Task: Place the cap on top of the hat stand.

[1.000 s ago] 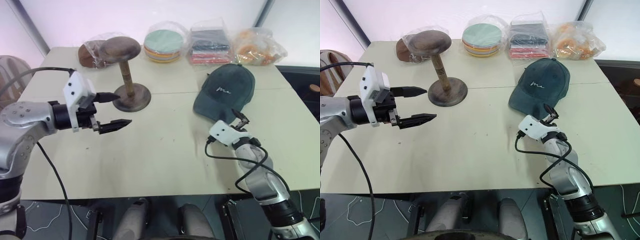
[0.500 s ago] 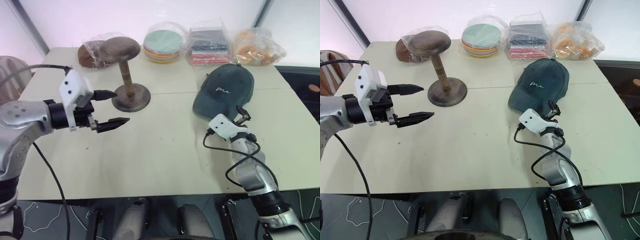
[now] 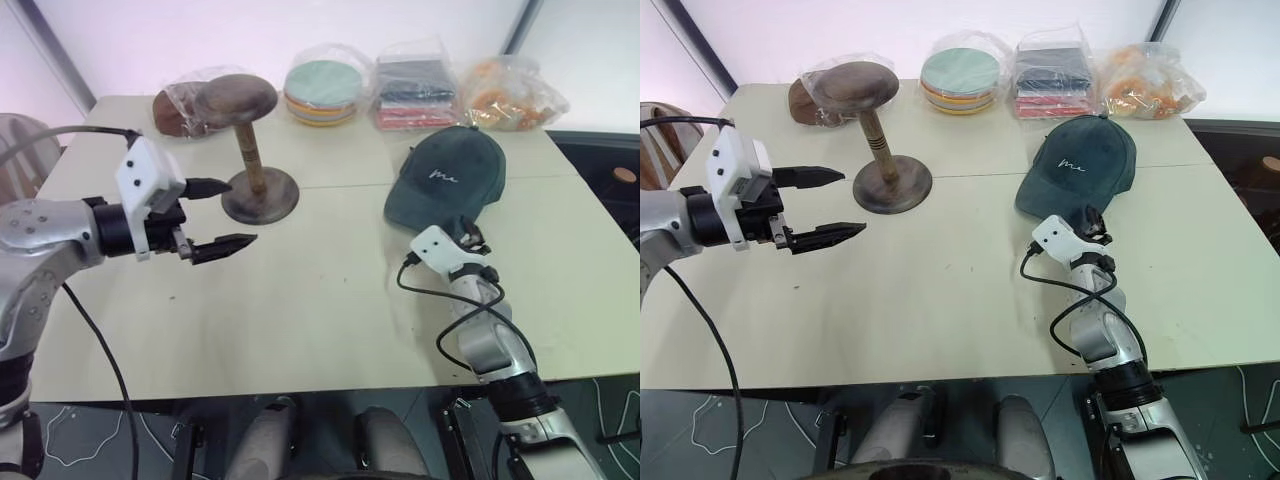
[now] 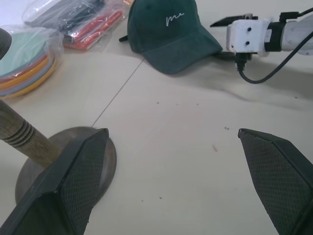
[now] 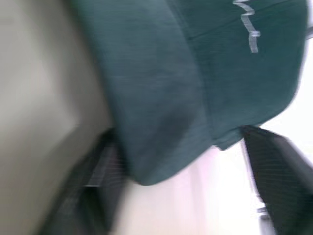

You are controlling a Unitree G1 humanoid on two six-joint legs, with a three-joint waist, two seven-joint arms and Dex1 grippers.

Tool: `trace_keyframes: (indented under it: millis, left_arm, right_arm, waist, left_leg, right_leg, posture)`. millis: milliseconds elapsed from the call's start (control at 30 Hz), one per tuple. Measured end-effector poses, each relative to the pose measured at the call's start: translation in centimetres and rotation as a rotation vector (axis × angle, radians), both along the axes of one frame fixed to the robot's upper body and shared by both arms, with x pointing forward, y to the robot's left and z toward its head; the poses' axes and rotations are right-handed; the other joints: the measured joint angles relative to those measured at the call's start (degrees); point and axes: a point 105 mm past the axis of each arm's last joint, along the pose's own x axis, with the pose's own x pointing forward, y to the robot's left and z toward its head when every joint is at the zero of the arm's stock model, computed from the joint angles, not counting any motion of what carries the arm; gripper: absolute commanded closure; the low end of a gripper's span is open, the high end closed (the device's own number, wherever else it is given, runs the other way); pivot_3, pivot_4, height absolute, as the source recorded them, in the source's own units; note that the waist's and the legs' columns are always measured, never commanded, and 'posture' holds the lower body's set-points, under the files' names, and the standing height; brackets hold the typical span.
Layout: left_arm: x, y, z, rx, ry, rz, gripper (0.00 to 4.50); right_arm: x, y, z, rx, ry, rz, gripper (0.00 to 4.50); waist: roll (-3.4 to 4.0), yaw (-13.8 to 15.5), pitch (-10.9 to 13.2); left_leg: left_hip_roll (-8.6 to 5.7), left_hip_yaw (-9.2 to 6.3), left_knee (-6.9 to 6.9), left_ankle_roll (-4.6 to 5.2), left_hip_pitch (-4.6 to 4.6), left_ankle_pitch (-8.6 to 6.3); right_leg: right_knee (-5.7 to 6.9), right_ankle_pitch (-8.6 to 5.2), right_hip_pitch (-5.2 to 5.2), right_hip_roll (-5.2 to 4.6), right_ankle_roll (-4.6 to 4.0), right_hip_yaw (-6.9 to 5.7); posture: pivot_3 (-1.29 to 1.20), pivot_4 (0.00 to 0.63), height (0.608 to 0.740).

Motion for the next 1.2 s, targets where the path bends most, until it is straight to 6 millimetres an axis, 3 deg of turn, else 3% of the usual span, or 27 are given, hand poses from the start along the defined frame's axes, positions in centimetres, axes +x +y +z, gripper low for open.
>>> trace_keyframes:
  millis: [100,533,933,1200]
  left_arm:
    - [0.0,0.0,0.0,0.004,-0.002,0.002,0.00]
    - [0.5,-0.2,-0.1,-0.015,-0.014,0.005,0.00]
    - [2.3,0.8,-1.4,-0.083,0.016,0.071,0.00]
    - [3.1,1.5,-2.5,-0.142,0.012,0.171,0.00]
  right_arm:
    - [0.0,0.0,0.4,-0.008,-0.029,-0.003,4.48]
    - [-0.1,0.0,1.8,-0.049,-0.122,0.009,4.48]
    - [-1.8,1.9,8.6,-0.141,-0.412,0.151,4.48]
    - [-1.5,5.1,13.1,-0.143,-0.578,0.295,4.48]
  waist:
    - [0.00,0.1,0.0]
    - [-0.05,0.0,0.0]
    - [-0.03,0.1,0.0]
    - [-0.03,0.0,0.0]
  left_leg:
    - [0.00,0.00,0.00,0.00,0.00,0.00]
    - [0.01,0.00,-0.04,-0.03,0.01,0.02]
    - [0.01,0.02,-0.05,-0.04,0.00,0.03]
    - [0.02,0.02,-0.05,-0.07,0.00,0.05]
  right_leg:
    - [0.00,0.00,0.00,0.00,0.00,0.00]
    - [0.01,0.00,-0.02,0.02,0.00,0.01]
    - [0.03,0.00,-0.04,0.02,0.00,0.02]
    - [0.03,0.00,-0.03,0.01,0.00,0.03]
  posture:
    - [0.00,0.150,0.740]
    - [0.00,0.150,0.740]
    - [0.00,0.150,0.740]
    - [0.00,0.150,0.740]
